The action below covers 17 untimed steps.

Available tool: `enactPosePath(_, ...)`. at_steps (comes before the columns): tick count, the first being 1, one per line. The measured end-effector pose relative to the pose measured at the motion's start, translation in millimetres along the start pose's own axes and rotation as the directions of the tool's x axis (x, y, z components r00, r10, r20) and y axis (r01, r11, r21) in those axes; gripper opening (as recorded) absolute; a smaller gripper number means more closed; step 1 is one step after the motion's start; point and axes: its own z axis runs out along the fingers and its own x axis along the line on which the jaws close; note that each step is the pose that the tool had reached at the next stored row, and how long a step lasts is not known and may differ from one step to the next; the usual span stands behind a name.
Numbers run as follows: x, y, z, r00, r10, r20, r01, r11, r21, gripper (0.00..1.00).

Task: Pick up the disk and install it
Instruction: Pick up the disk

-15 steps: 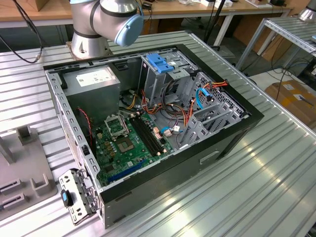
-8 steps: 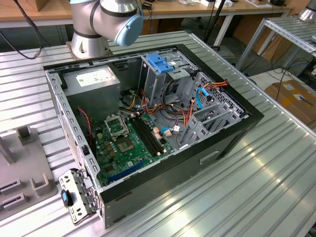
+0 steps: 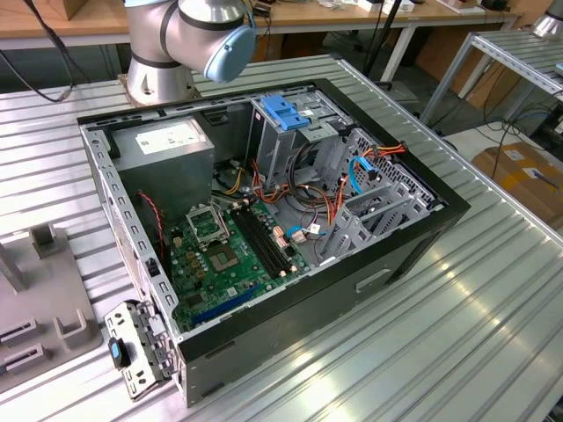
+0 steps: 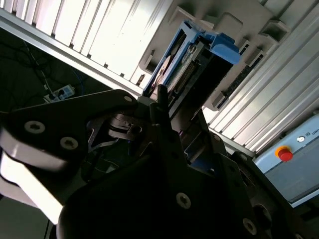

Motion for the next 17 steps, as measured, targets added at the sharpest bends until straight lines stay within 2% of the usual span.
enactPosePath(8,0.0,0.0,-4.0,1.0,0.0,0.0,0.0,1.0,0.0,0.35)
enactPosePath(17,-0.2,-0.1,-17.5,1.0,0.0,-0.0001,0.0,1.0,0.0,0.35)
